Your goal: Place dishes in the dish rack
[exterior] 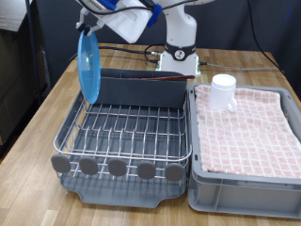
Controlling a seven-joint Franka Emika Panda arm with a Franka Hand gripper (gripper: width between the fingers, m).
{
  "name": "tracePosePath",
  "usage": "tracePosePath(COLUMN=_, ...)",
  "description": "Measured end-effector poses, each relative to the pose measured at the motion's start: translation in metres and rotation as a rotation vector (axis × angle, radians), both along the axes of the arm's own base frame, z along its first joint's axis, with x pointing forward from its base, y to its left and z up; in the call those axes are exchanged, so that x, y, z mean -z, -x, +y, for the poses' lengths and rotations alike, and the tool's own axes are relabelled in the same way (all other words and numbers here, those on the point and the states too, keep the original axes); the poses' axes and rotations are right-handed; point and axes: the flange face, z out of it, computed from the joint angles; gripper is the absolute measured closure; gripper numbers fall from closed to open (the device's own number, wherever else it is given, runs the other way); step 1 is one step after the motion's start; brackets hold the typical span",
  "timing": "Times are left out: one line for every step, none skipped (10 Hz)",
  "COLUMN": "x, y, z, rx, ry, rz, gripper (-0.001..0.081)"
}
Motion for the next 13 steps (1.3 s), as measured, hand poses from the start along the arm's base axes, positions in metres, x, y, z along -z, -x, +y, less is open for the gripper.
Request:
tracePosePath(x=0.008, y=-0.004, z=0.001, rx=-0.029, ry=0.013, rz=0.003, gripper=0.0782)
tracePosePath(x=0.017, y=-0.007, z=0.0, rx=-0.061, ry=0.027, rz=0.0, gripper=0.0782)
tracePosePath(x=0.025, y=-0.01, z=0.0, rx=-0.078, ry=0.037, rz=-0.003, gripper=0.0782)
tracePosePath(x=0.031, y=-0.011, z=0.0, rx=-0.084, ry=0.044, rz=-0.002, gripper=0.0782)
tracePosePath(x=0.037, y=-0.012, z=0.0, rx=-0.084, ry=0.047, rz=0.0, gripper=0.0782)
tracePosePath(x=0.042, y=-0.011, z=0.0, rx=-0.08, ry=0.048, rz=0.003, gripper=0.0782)
tracePosePath(x=0.047, y=-0.011, z=0.0, rx=-0.077, ry=0.045, rz=0.004, gripper=0.0782)
tracePosePath(x=0.052, y=-0.01, z=0.001, rx=-0.076, ry=0.043, rz=0.003, gripper=0.0782)
tracePosePath(x=0.057, y=-0.01, z=0.001, rx=-0.078, ry=0.041, rz=0.003, gripper=0.0782)
tracePosePath(x=0.062, y=-0.009, z=0.0, rx=-0.08, ry=0.04, rz=0.003, gripper=0.0782)
tracePosePath(x=0.066, y=-0.009, z=-0.001, rx=-0.081, ry=0.041, rz=0.004, gripper=0.0782)
tracePosePath(x=0.07, y=-0.007, z=-0.002, rx=-0.079, ry=0.041, rz=0.007, gripper=0.0782)
tracePosePath(x=0.075, y=-0.006, z=-0.004, rx=-0.079, ry=0.04, rz=0.008, gripper=0.0782)
